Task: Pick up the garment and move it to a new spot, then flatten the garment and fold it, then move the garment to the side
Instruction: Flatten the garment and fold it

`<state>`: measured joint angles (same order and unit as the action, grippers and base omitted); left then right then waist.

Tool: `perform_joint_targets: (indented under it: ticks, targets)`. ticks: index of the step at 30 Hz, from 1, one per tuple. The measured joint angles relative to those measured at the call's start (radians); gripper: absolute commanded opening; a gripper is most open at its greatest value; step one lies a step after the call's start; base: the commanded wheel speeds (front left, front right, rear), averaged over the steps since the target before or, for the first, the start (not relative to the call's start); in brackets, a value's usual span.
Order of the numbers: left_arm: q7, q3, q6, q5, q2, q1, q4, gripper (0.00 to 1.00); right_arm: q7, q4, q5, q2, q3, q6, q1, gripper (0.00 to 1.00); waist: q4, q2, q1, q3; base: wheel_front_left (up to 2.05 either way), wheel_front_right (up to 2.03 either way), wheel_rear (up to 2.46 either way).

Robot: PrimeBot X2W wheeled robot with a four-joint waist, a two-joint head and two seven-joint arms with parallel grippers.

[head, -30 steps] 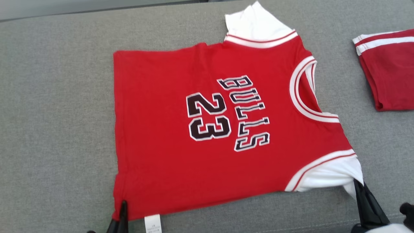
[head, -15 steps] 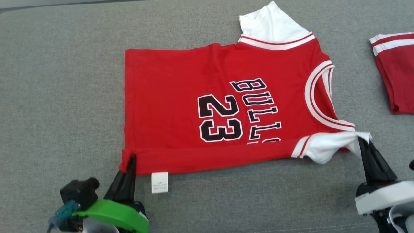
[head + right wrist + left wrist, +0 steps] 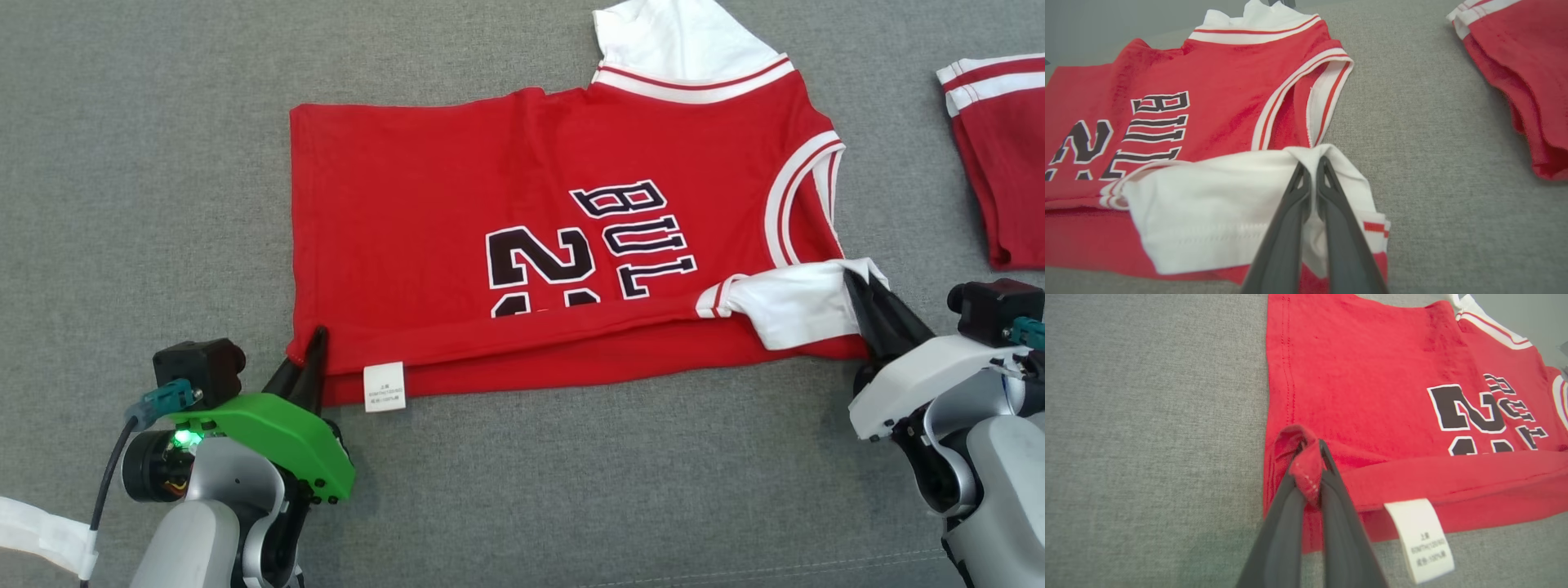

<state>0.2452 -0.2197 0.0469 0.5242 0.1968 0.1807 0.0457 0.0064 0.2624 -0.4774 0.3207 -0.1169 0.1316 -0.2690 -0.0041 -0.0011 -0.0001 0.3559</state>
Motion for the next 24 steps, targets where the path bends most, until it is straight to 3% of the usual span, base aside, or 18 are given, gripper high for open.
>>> perform_joint_targets:
  ticks: [5, 10, 17, 24]
  targets:
    - [-0.061, 0.008, 0.015, -0.02, -0.003, 0.003, 0.014, 1.0, -0.086, 0.023, 0.036, 0.017, 0.002, 0.0, -0.025, 1.0, -0.001, 0.0, 0.0, -0.011, 0.0, 0.0, 0.0]
    - [-0.15, 0.034, 0.034, -0.027, -0.005, -0.084, -0.034, 1.0, -0.141, -0.046, 0.076, 0.039, 0.039, 0.0, 0.062, 1.0, -0.002, 0.0, 0.0, -0.041, 0.0, 0.0, 0.0]
    - [-0.14, 0.016, 0.052, -0.017, -0.011, -0.227, -0.094, 1.0, -0.045, -0.211, 0.062, 0.037, 0.069, 0.0, 0.249, 1.0, -0.009, 0.0, 0.0, -0.054, 0.0, 0.0, 0.0]
    - [-0.115, 0.013, 0.06, -0.021, -0.002, -0.18, -0.06, 1.0, 0.003, -0.209, 0.103, 0.035, 0.105, 0.0, 0.251, 1.0, -0.018, 0.0, 0.0, -0.003, 0.0, 0.0, 0.0]
